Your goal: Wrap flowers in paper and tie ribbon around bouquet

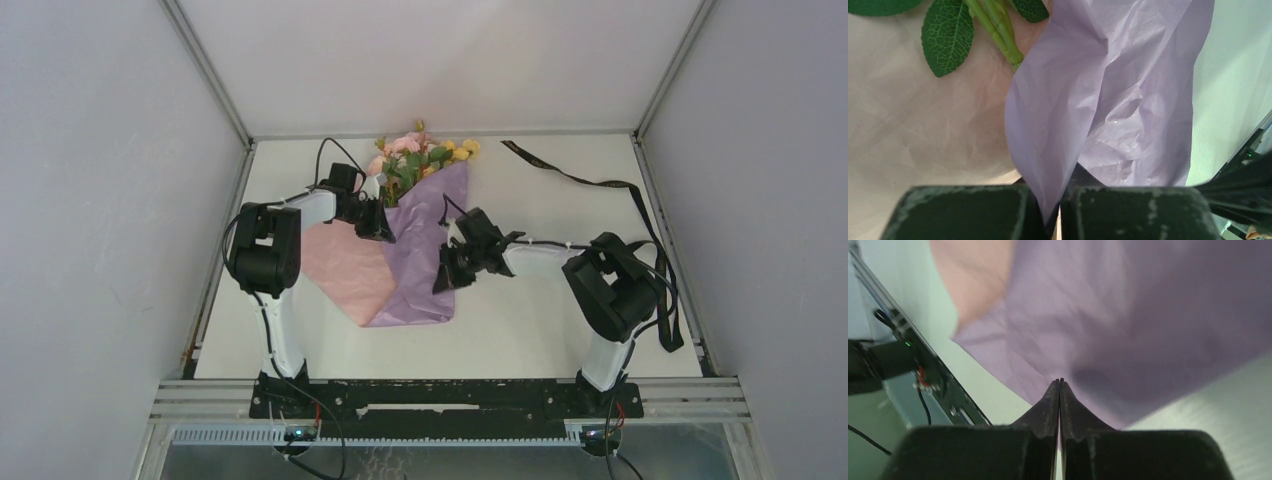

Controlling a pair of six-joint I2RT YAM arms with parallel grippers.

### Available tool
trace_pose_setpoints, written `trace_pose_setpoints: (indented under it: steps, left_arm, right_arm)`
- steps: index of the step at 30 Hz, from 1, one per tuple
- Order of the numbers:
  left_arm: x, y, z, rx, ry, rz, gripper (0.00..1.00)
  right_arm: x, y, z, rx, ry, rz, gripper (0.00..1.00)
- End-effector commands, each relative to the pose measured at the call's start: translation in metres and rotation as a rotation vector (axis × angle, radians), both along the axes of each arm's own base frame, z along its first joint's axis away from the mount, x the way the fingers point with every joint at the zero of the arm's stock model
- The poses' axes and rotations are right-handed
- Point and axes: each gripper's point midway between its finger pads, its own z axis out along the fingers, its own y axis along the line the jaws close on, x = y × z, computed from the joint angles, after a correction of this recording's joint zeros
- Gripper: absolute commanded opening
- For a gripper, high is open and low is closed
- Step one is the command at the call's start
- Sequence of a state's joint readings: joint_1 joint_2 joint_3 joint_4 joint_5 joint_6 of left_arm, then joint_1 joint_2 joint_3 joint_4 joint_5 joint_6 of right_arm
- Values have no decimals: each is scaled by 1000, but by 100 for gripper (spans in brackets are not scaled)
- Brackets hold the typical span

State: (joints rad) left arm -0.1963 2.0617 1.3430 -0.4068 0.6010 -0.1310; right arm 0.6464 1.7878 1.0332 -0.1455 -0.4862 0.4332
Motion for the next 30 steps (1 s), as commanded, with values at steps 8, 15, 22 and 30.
trace_pose_setpoints:
  steps: [8, 15, 22, 30]
  left_arm:
    - [8, 11, 3, 71, -34, 17, 0]
    - [8, 10, 4, 66, -33, 19, 0]
    - [7, 11, 4, 75, -37, 23, 0]
    - [6, 12, 8, 78, -45, 16, 0]
  right_arm:
    - [-107, -71, -53, -161, 289, -19, 5]
    - [-65, -78, 12, -121, 112, -50, 6]
    - [2, 27, 69, 158, -19, 47, 5]
    - [65, 80, 32, 202, -1, -4, 2]
